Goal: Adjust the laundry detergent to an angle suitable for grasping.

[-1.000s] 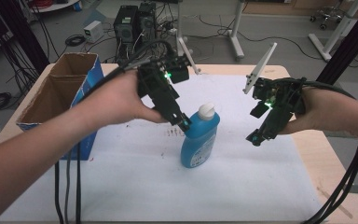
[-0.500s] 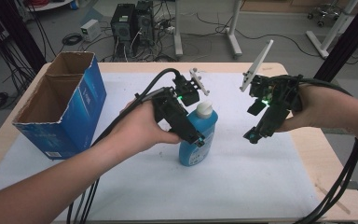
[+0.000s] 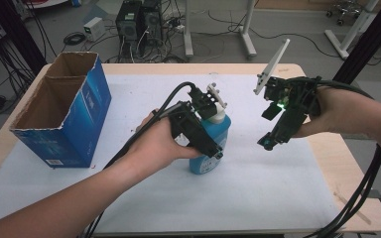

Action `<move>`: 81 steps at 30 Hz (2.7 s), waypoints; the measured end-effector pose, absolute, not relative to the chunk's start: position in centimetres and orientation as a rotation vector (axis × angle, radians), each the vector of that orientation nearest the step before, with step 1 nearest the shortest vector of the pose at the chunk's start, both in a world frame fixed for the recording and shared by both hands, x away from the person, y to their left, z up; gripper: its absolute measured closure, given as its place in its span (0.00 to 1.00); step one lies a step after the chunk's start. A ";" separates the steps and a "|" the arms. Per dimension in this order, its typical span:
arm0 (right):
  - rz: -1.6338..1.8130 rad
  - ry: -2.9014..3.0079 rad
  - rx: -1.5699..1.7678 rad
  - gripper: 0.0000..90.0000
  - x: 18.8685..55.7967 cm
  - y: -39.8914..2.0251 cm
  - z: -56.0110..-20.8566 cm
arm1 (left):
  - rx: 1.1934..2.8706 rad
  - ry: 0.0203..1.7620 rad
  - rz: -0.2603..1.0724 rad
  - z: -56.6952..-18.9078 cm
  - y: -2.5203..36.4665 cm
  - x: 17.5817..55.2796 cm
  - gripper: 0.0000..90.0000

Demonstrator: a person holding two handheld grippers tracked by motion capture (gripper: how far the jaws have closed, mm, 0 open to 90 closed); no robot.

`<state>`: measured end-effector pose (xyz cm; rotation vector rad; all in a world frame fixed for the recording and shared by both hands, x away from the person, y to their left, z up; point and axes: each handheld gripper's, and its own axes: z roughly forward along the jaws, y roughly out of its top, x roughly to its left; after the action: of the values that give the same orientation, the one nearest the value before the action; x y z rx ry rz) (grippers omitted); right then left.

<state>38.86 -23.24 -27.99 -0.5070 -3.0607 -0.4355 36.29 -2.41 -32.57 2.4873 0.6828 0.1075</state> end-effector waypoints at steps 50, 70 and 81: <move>-0.427 -3.050 -0.519 0.18 38.9 -23.3 -28.2 | 2.473 0.717 0.165 -33.2 -3.0 36.1 0.46; -0.430 -3.040 -0.543 0.18 38.8 -23.6 -28.2 | 2.459 0.642 0.169 -32.7 -1.8 36.7 0.49; -0.448 -3.047 -0.535 0.18 38.8 -23.6 -28.2 | 2.459 0.432 0.138 -29.4 2.9 38.9 0.49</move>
<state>38.83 -23.58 -28.19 -0.5354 -3.0465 -0.4477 38.93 2.89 -29.44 2.4591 0.4323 0.1384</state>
